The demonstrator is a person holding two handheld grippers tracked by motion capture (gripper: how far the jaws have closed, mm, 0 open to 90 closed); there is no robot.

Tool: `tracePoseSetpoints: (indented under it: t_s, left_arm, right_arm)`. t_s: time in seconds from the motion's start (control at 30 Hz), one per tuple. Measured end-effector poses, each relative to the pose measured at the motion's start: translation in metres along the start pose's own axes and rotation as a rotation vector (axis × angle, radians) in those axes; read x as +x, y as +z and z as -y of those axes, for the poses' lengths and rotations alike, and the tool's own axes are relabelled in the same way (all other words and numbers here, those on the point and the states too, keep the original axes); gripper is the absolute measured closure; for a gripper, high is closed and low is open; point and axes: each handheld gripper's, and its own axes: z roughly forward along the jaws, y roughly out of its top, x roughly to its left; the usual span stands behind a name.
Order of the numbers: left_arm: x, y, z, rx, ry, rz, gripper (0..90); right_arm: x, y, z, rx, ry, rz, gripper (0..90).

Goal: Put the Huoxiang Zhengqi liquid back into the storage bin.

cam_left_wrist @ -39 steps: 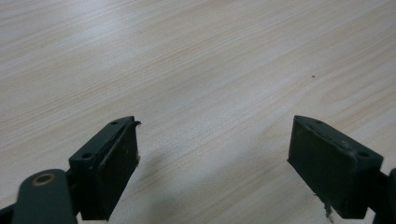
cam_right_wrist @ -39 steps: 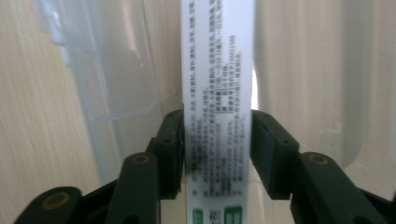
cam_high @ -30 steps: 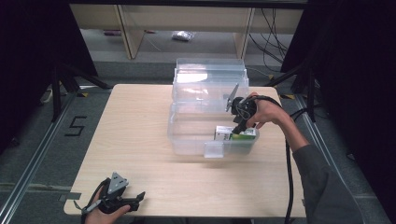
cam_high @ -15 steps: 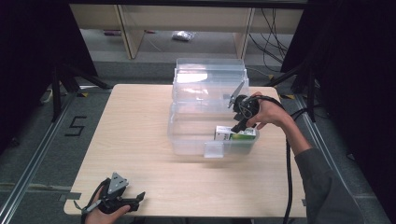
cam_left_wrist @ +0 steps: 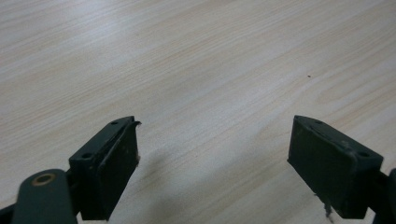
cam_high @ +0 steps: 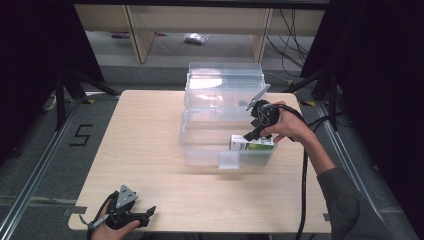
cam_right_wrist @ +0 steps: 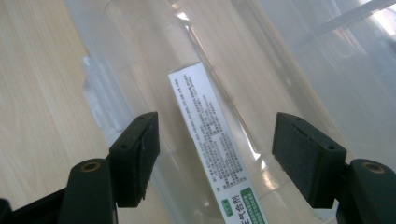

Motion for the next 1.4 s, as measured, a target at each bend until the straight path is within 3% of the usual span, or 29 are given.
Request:
tracePoseSetpoints:
  t_s: [0.2, 0.23, 0.27, 0.33, 0.43, 0.53, 0.6, 0.63, 0.67, 0.7, 0.73, 0.77, 0.8, 0.83, 1.0, 1.03, 1.1, 1.4]
  left_arm:
    - [-0.001, -0.002, 0.0, 0.016, -0.006, 0.004, 15.4]
    - [-0.001, -0.002, 0.0, 0.015, 0.003, 0.003, 15.4]
    - [0.0, -0.002, 0.0, 0.024, 0.019, 0.006, 15.4]
    - [-0.002, -0.001, 0.0, 0.012, -0.01, 0.011, 15.4]
    - [-0.001, -0.001, 0.0, 0.004, -0.01, 0.004, 15.4]
    - [-0.001, -0.002, 0.0, 0.018, -0.003, 0.002, 15.4]
    - [0.0, -0.002, 0.0, 0.016, 0.002, 0.002, 15.4]
    - [0.0, -0.002, -0.001, 0.021, 0.015, 0.003, 15.4]
    - [0.0, -0.002, 0.0, 0.025, 0.016, 0.004, 15.4]
    - [-0.001, -0.001, 0.0, 0.011, -0.008, 0.008, 15.4]
    - [-0.001, -0.001, 0.0, 0.016, 0.001, 0.008, 15.4]
    - [-0.001, -0.002, 0.0, 0.017, 0.001, 0.001, 15.4]
    - [-0.001, -0.002, 0.0, 0.015, 0.001, 0.001, 15.4]
    - [-0.001, -0.002, 0.0, 0.015, 0.002, 0.001, 15.4]
    - [-0.001, -0.002, 0.0, 0.015, 0.004, 0.002, 15.4]
    - [0.0, -0.002, 0.0, 0.024, 0.019, 0.003, 15.4]
    - [-0.001, -0.001, 0.0, 0.015, -0.001, 0.008, 15.4]
    - [-0.001, -0.002, 0.0, 0.016, 0.002, 0.0, 15.4]
  right_arm:
    - [0.007, -0.002, 0.003, -0.065, 0.037, 0.018, 31.0]
    - [0.007, -0.003, 0.003, -0.078, 0.03, 0.018, 30.4]
    - [0.011, -0.004, 0.005, -0.09, 0.057, 0.026, 30.1]
    - [0.013, -0.005, 0.006, -0.116, 0.052, 0.039, 30.0]
    - [0.019, -0.01, 0.01, -0.164, 0.095, 0.047, 29.6]
    - [0.023, -0.011, 0.015, -0.214, 0.096, 0.062, 29.3]
    - [0.025, -0.012, 0.016, -0.224, 0.112, 0.057, 29.2]
    - [0.029, -0.013, 0.02, -0.247, 0.14, 0.031, 29.2]
    - [0.029, -0.013, 0.021, -0.266, 0.12, 0.038, 29.1]
    - [0.032, -0.012, 0.022, -0.274, 0.155, 0.036, 28.9]
    - [0.03, -0.013, 0.023, -0.279, 0.125, 0.046, 28.7]
    - [0.033, -0.014, 0.025, -0.28, 0.155, 0.029, 28.7]
    - [0.032, -0.013, 0.026, -0.29, 0.147, 0.04, 28.5]
    - [0.035, -0.013, 0.027, -0.303, 0.173, 0.039, 28.1]
    - [0.039, -0.015, 0.032, -0.342, 0.155, 0.033, 27.9]
    - [0.04, -0.015, 0.033, -0.342, 0.163, 0.031, 27.9]
    - [0.043, -0.013, 0.035, -0.35, 0.178, 0.032, 27.9]
    - [0.049, -0.015, 0.039, -0.338, 0.168, 0.027, 27.7]
